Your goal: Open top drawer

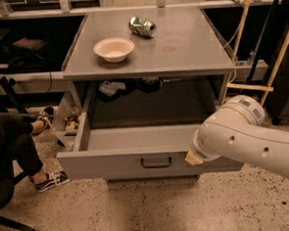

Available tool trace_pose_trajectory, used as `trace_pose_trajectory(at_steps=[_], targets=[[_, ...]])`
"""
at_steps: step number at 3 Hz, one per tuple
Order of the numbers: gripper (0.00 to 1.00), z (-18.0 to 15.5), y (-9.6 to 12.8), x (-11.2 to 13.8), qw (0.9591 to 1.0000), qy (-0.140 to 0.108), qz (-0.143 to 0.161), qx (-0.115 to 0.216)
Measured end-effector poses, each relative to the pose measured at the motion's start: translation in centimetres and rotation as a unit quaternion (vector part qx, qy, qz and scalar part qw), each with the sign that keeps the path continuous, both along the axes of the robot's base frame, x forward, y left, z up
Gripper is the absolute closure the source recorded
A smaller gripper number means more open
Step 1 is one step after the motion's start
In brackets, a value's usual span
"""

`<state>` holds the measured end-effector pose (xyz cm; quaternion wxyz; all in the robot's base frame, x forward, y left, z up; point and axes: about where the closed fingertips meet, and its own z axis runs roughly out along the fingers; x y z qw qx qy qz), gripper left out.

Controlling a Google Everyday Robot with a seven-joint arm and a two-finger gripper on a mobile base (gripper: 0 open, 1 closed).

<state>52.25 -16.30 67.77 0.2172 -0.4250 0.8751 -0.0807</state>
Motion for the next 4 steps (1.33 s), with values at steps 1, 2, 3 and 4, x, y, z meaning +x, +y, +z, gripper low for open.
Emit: trace_pose_trajectory(at_steps=[1, 2, 3, 4], targets=[[0.00, 0.0, 0.0, 0.0, 1.0000, 0.000, 0.000, 0.000], [0.00, 0.0, 0.0, 0.0, 1.0000, 0.000, 0.000, 0.000], [0.00, 0.6, -1.2, -1.0, 0.9998, -0.007, -0.020, 0.005], [0.00, 2.2, -4.6, -4.3, 0.9961, -0.027, -0.078, 0.031]])
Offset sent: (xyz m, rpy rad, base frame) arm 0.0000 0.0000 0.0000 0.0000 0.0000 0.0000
